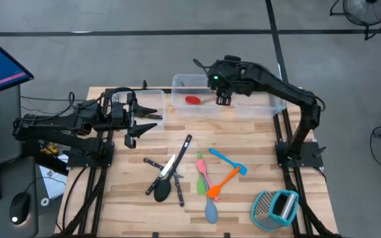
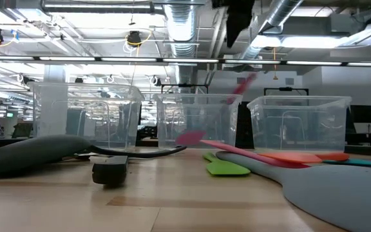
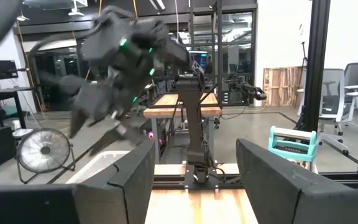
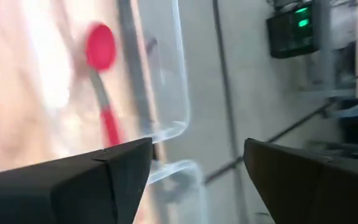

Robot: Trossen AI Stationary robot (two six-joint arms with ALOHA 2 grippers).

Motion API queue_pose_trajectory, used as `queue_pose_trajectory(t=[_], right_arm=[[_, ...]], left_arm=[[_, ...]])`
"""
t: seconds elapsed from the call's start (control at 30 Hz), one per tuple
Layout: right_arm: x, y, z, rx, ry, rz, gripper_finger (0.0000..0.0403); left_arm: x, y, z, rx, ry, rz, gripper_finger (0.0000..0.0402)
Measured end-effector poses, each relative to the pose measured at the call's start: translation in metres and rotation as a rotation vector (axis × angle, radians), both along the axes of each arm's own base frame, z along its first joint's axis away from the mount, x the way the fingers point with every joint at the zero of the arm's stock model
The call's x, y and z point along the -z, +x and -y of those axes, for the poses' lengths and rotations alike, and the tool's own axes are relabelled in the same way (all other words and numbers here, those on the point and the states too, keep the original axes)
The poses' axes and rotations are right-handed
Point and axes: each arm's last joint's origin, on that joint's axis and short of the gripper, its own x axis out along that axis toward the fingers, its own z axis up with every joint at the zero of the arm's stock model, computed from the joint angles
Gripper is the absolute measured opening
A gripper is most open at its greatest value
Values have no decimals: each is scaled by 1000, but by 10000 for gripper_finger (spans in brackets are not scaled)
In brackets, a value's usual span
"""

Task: Pick & Place Kitchen Items
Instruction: Put the red serving spoon into the top middle transparent bin, then put the orange spatula into the top right transparent bin

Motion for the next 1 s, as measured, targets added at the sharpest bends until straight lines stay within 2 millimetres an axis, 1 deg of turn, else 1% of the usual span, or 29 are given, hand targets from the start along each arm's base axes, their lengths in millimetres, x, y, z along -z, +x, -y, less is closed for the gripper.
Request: queue_pose_trajectory(t=[0.1,0.2,0.27,0.37,0.43,0.57,0.7,0.83,0.93,1.0], right_arm=[[-13,-17,-18,43,126,74,249],[-17,-31,-37,98,279,114,249],[-18,-36,-52,106,401,130,249],[-16,-35,-81,50,533,154,249],[-10,-28,-102,33,561,179,249],[15,-19,-139,117,570,172,249],[55,-19,-175,80,565,44,249],[100,-20,-201,-65,602,-88,249],[128,-19,-214,-228,596,-124,249],[145,-17,-221,-322,616,-115,249]], left_arm=[[0,0,0,0,0,0,204],[0,0,0,0,0,-1,204],[0,0,0,1,0,-1,204],[0,0,0,1,0,-1,204],[0,0,0,1,-2,-1,204],[0,0,0,3,-7,-4,204],[1,0,0,6,-7,-6,204],[1,0,0,7,-6,-7,204],[1,0,0,6,-6,-8,204],[1,0,0,6,-6,-8,204]])
